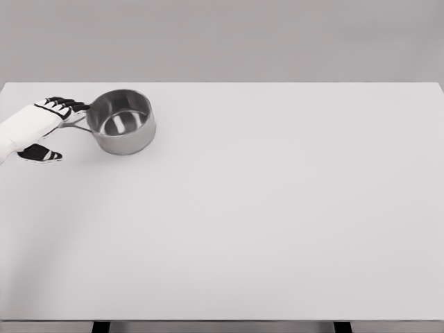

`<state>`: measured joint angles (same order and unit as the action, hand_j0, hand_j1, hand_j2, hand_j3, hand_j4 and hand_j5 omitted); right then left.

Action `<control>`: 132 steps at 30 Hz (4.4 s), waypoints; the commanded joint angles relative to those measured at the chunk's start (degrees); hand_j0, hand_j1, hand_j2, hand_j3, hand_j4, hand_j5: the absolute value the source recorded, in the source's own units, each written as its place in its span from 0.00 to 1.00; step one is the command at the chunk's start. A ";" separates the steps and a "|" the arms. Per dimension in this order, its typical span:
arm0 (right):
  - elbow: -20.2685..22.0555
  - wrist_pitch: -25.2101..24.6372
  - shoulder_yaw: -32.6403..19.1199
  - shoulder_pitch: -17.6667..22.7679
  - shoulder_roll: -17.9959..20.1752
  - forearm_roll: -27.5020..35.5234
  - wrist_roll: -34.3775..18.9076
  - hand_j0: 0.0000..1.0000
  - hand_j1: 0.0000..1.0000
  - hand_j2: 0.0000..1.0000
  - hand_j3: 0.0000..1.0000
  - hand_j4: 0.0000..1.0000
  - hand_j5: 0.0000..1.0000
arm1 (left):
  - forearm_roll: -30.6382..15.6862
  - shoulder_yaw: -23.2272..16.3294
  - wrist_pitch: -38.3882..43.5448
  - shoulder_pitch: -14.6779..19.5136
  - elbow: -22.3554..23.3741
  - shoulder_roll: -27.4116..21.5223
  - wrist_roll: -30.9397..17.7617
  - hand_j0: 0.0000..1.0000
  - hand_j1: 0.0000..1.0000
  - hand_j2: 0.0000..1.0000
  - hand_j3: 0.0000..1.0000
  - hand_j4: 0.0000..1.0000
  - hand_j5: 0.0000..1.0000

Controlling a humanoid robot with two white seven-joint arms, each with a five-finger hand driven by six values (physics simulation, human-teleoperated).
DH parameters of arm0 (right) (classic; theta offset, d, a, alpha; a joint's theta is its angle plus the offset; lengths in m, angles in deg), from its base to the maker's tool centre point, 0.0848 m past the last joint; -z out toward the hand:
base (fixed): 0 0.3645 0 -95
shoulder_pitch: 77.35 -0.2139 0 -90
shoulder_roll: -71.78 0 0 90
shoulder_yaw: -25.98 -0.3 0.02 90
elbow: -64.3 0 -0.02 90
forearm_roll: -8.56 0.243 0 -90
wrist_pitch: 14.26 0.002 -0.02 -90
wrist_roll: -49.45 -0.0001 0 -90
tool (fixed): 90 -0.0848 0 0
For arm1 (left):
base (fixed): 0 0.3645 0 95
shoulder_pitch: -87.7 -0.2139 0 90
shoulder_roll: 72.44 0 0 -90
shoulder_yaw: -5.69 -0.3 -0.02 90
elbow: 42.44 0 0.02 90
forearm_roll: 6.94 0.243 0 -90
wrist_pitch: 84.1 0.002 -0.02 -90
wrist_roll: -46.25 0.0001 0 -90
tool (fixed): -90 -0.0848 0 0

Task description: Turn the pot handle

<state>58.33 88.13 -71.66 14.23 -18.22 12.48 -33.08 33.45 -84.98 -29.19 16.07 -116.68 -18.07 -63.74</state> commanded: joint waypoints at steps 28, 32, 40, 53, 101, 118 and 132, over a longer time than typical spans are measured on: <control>0.00 0.01 0.00 0.00 0.00 0.04 0.00 1.00 1.00 1.00 1.00 1.00 1.00 | 2.15 0.77 0.09 3.78 5.15 1.09 0.12 1.00 1.00 1.00 1.00 1.00 1.00; 0.00 0.01 0.00 0.00 0.00 0.04 0.00 1.00 1.00 1.00 1.00 1.00 1.00 | 2.23 0.68 0.09 5.63 5.86 1.26 0.12 1.00 1.00 1.00 1.00 1.00 1.00; 0.00 0.01 0.00 0.00 0.00 0.04 0.00 1.00 1.00 1.00 1.00 1.00 1.00 | 4.52 -0.03 0.09 5.89 6.83 3.81 0.12 1.00 1.00 1.00 1.00 1.00 1.00; 0.00 0.01 0.00 0.00 0.00 0.04 0.00 1.00 1.00 1.00 1.00 1.00 1.00 | 5.93 0.06 0.09 8.26 10.08 3.64 0.21 1.00 1.00 1.00 1.00 1.00 1.00; 0.00 0.01 0.00 0.00 0.00 0.04 0.00 1.00 1.00 1.00 1.00 1.00 1.00 | 9.70 -0.03 0.09 15.03 18.69 3.55 0.38 1.00 1.00 1.00 1.00 1.00 1.00; 0.00 0.01 0.00 0.00 0.00 0.04 0.00 1.00 1.00 1.00 1.00 1.00 1.00 | 10.58 -0.11 0.09 16.79 20.36 3.73 0.38 1.00 1.00 1.00 1.00 1.00 1.00; 0.00 0.01 0.00 0.00 0.00 0.04 0.00 1.00 1.00 1.00 1.00 1.00 1.00 | 11.37 -0.03 0.09 18.46 23.53 3.64 0.82 1.00 1.00 1.00 1.00 1.00 1.00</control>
<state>58.33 88.13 -71.66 14.23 -18.22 12.48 -33.08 45.09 -85.08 -29.21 34.70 -93.21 -14.37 -62.97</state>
